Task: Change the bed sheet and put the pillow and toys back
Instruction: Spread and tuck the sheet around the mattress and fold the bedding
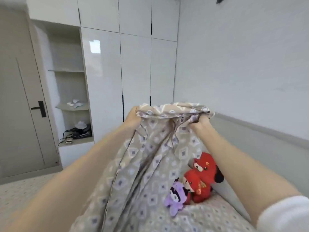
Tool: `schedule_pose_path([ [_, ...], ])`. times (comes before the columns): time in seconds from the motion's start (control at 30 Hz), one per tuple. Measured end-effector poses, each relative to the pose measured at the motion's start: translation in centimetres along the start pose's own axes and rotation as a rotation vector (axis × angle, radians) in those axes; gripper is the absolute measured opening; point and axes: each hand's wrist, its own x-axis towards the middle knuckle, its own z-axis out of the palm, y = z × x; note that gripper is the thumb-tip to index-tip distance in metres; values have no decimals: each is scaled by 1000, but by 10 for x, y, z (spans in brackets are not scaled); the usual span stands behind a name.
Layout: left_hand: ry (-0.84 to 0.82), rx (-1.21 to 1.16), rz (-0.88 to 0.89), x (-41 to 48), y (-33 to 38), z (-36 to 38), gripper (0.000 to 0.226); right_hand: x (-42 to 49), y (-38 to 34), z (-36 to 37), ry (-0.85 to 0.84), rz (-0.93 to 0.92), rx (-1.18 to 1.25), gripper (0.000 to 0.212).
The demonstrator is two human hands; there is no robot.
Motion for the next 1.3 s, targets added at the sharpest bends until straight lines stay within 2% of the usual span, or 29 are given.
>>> schedule_pose_path([
  [0.07, 44, -14, -14, 12, 12, 26, 22, 12, -27, -9, -11, -13, -7, 39],
  [0.13, 107, 62, -5, 16, 6, 32, 17, 24, -33, -22, -25, 9, -128, 34],
  [0.27, 160, 448, -37, -6, -41, 21, 11, 45, -12, -61, 27, 55, -604, 26],
  [0.33, 121, 635, -86, -30, -73, 4, 18, 52, 8, -84, 67, 74, -918, 19],
  [0.43, 14, 756, -185, -68, -110, -23, 14, 54, 40, -114, 12, 147, -1348, 25],
  [0.57, -151, 905, -289, -101, -150, -51, 10, 48, 90, -125, -202, 246, -1837, 26],
  [0.63, -210, 954, -357, -109, -170, -65, 15, 45, 116, -120, -352, 258, -2185, 21],
  [0.7, -291, 1081, -424, -115, -192, -81, 15, 44, 145, -116, -465, 174, -2558, 16],
  [0.73, -335, 1203, -414, -116, -201, -86, 15, 44, 156, -116, -505, 89, -2717, 23],
  [0.8, -436, 1432, -430, -116, -223, -95, 21, 49, 180, -114, -570, 42, -2879, 30],
  [0.83, -485, 1460, -501, -115, -229, -94, 23, 50, 187, -113, -584, 98, -2917, 31],
  [0.9, -610, 1368, -736, -108, -243, -91, 16, 59, 205, -113, -625, 332, -2957, 34],
  [0.93, -666, 1249, -901, -104, -247, -90, 12, 62, 211, -112, -635, 494, -2959, 37],
  [0.97, -706, 1079, -1079, -97, -257, -90, 17, 69, 223, -113, -619, 710, -2925, 39],
  [1.0, -706, 876, -1219, -93, -263, -89, 25, 75, 231, -114, -625, 916, -2862, 39],
  [1.03, -675, 684, -1311, -93, -266, -88, 31, 78, 235, -119, -616, 1032, -2760, 37],
  [1.07, -619, 521, -1336, -82, -275, -91, 32, 94, 244, -119, -601, 1013, -2645, 31],
  [1.13, -419, 277, -1246, -57, -286, -94, 26, 122, 257, -115, -451, 734, -2288, 13],
  [1.17, -298, 157, -1144, -41, -287, -95, 22, 133, 261, -110, -363, 554, -2105, 7],
  [1.2, -167, 66, -1008, -12, -286, -97, 19, 153, 268, -94, -293, 305, -1979, 11],
  [1.23, -40, 2, -864, 17, -285, -101, 18, 171, 273, -74, -257, 77, -1861, 25],
  [1.27, 84, -25, -720, 42, -278, -106, 30, 187, 277, -54, -270, -63, -1719, 40],
  [1.3, 162, -40, -584, 62, -271, -112, 56, 198, 279, -35, -309, -119, -1594, 56],
])
